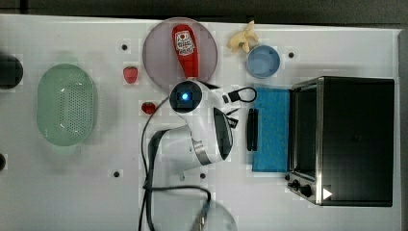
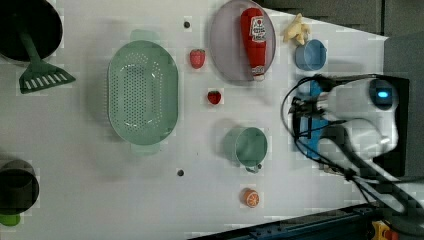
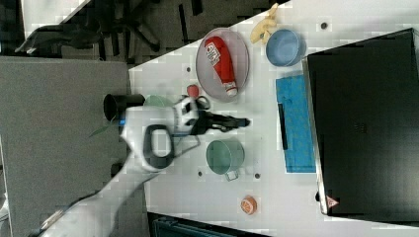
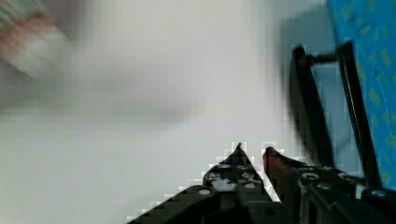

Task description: Flap open oven.

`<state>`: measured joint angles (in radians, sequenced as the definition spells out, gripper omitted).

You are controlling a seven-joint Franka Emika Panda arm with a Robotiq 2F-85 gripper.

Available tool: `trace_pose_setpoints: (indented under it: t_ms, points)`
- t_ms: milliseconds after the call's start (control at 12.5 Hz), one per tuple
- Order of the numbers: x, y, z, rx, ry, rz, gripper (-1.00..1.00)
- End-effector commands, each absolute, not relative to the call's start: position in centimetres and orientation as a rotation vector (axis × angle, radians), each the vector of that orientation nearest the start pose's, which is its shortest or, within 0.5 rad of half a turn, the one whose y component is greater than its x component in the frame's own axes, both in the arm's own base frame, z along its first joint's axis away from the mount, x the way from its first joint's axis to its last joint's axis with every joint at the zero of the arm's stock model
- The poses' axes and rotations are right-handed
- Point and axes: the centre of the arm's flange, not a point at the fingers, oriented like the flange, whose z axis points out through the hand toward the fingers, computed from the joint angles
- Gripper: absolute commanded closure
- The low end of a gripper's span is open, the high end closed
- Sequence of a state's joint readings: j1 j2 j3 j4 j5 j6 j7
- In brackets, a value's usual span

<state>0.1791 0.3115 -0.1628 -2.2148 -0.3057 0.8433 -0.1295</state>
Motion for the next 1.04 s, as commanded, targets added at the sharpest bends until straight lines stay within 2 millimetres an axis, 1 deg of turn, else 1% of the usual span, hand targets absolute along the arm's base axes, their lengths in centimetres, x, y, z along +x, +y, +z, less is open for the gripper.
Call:
trace_pose_setpoints:
  t_ms: [80,240,480,560,720,800,1040]
  points:
    - [56.3,-1.9,31.9,-3.092,1.024,-0.157,0.65]
    - [56.1,-3.4,35.8,-2.967,1.158,-0.123,0.65]
    - [56.1,-4.1,42.8,-2.915,1.189,-0.156,0.65]
    - [55.7,-4.3,44.9,-2.894,1.231,-0.142,0.65]
    - [54.4,-4.2,48.5,-2.851,1.321,-0.100,0.65]
    - [53.8,-4.0,50.3,-2.837,1.338,-0.096,0.65]
    - [51.6,-4.2,54.1,-2.828,1.341,-0.062,0.65]
